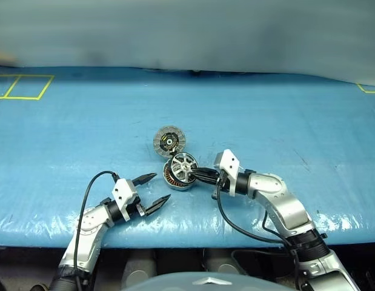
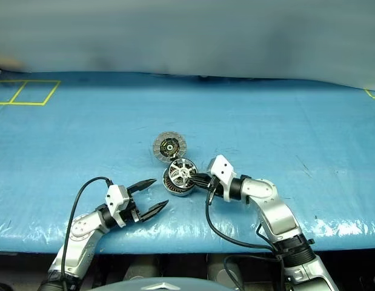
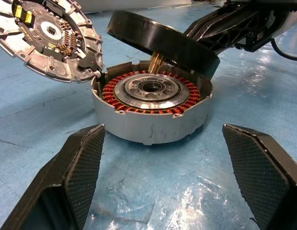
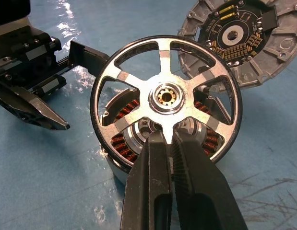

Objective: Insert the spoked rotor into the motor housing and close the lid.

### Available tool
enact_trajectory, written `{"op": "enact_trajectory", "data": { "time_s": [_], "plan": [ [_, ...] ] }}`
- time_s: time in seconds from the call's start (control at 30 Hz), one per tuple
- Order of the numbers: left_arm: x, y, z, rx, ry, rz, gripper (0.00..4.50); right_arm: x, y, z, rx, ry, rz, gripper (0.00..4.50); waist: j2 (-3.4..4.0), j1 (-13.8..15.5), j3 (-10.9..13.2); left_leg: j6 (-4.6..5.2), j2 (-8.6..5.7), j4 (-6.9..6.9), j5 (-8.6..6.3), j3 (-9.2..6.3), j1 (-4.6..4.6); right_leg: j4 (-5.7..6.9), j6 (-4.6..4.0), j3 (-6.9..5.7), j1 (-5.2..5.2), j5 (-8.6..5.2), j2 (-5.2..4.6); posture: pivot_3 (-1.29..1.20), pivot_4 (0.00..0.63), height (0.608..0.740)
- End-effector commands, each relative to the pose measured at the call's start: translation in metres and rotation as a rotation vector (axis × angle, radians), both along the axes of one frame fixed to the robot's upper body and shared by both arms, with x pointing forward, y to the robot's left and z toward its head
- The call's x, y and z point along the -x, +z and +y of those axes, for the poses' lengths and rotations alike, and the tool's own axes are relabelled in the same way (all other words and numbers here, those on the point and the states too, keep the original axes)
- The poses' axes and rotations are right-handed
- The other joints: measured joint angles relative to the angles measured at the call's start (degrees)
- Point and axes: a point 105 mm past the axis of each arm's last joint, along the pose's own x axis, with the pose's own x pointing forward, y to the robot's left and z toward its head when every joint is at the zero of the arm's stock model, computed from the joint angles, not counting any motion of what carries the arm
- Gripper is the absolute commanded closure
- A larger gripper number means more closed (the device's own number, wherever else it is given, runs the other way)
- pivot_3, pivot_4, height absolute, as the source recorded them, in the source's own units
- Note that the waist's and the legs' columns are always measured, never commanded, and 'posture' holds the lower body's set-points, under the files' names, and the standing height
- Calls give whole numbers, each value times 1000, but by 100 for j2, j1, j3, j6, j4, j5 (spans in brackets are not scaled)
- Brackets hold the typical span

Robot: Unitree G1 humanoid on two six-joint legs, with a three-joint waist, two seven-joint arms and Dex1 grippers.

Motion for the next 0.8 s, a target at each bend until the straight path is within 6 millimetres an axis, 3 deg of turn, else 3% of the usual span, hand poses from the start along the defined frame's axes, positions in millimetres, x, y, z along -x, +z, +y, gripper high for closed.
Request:
{"op": "enact_trajectory", "data": {
  "time_s": [0.03, 0.37, 0.43, 0.8],
  "plan": [
    [-1, 8, -1, 11, 4, -36, 349, 0, 11, 3, -8, 29, -51, 4468, 0, 0, 0, 0, 0, 0, 0, 0, 0, 0, 0, 0, 0, 0, 0, 0, 150, 740],
    [-1, 7, 0, 7, 14, -36, 349, -1, 7, 4, 33, 42, -47, 4468, 0, 1, 0, 0, 0, 0, 0, 0, 0, 0, 0, 0, 0, 0, 0, 0, 150, 740],
    [-1, 6, 0, 7, 15, -35, 349, -2, 7, 4, 34, 41, -56, 3941, 0, 1, 0, 0, 0, 0, 0, 0, 0, 0, 0, 0, 0, 0, 0, 0, 150, 740],
    [0, 5, 0, 6, 16, -31, 349, -1, 14, 8, -13, 45, -68, 3941, 0, -2, 0, 0, 0, 0, 0, 0, 1, 0, 0, 0, 0, 0, 0, 0, 150, 740]
  ]
}}
